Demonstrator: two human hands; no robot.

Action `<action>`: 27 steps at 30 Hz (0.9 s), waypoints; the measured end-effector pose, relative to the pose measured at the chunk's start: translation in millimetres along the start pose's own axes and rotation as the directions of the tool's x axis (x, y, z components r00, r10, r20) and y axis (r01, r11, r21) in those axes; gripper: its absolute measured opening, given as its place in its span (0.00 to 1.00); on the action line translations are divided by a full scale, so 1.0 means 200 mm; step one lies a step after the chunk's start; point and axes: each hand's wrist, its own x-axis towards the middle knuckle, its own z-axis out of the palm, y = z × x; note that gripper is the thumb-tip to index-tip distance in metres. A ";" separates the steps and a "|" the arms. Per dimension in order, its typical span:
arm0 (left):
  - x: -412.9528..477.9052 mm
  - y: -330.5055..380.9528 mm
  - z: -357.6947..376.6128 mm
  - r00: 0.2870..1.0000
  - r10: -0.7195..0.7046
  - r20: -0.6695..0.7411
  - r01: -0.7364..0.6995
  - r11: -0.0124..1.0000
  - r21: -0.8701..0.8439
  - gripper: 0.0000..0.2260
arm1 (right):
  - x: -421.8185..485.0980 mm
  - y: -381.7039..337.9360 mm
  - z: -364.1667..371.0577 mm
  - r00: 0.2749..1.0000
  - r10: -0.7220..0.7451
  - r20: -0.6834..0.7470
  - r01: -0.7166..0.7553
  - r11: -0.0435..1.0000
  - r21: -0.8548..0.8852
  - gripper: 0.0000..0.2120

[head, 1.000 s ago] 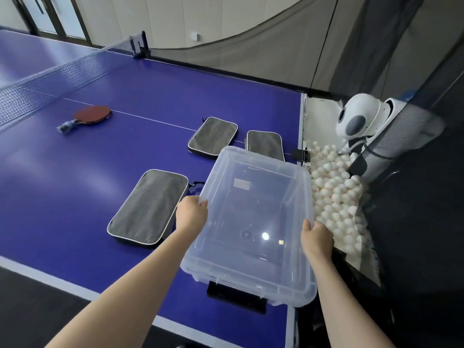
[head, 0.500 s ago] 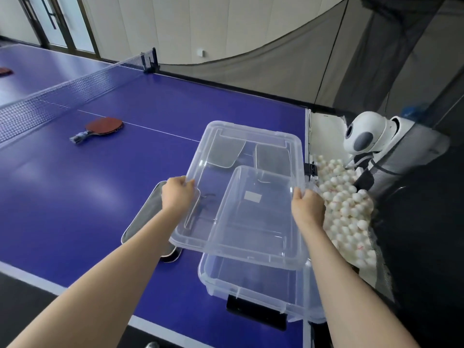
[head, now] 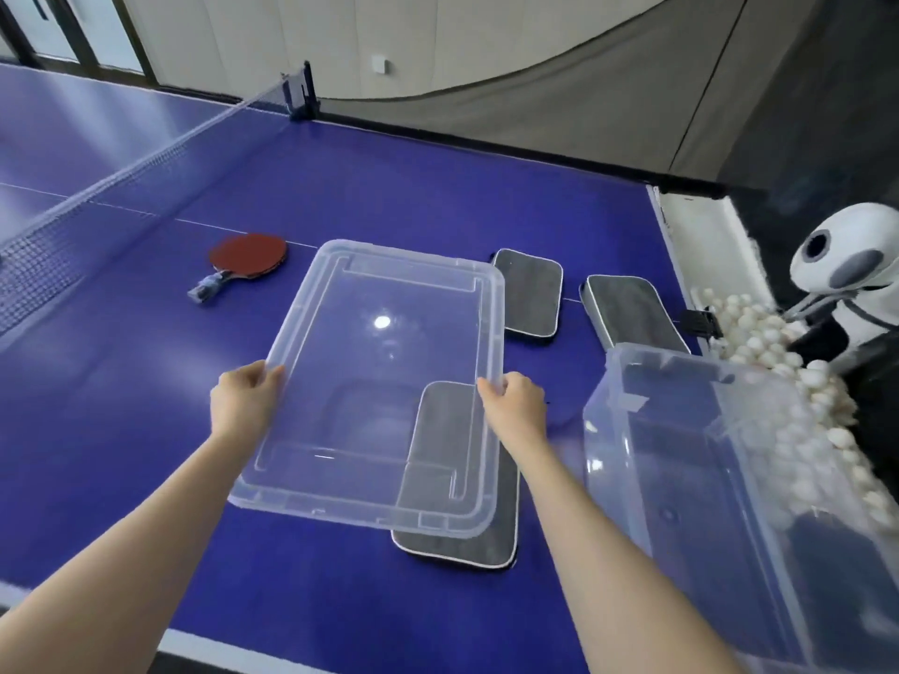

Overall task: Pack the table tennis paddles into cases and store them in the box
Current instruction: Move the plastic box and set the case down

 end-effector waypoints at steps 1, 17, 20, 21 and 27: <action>0.07 -0.06 -0.06 1.000 -0.009 0.005 0.009 1.000 0.015 0.13 | -0.02 -0.04 0.10 0.999 0.022 0.041 -0.022 1.000 -0.004 0.16; 0.53 -0.80 -0.34 0.996 -0.080 0.047 0.057 0.927 0.370 0.14 | -0.14 -0.23 0.93 0.913 0.149 0.380 -0.031 0.954 -0.299 0.15; 0.56 -0.83 -0.31 0.994 -0.088 0.060 0.056 0.914 0.402 0.14 | -0.13 -0.22 0.98 0.913 0.139 0.384 0.020 0.923 -0.384 0.16; 0.56 -0.83 -0.30 0.994 -0.087 0.062 0.054 0.910 0.412 0.15 | -0.13 -0.22 0.99 0.914 0.141 0.379 0.026 0.915 -0.402 0.16; 0.58 -0.86 -0.24 0.992 -0.123 0.037 0.093 0.889 0.449 0.13 | -0.17 -0.19 1.06 0.931 0.169 0.325 -0.002 0.890 -0.457 0.17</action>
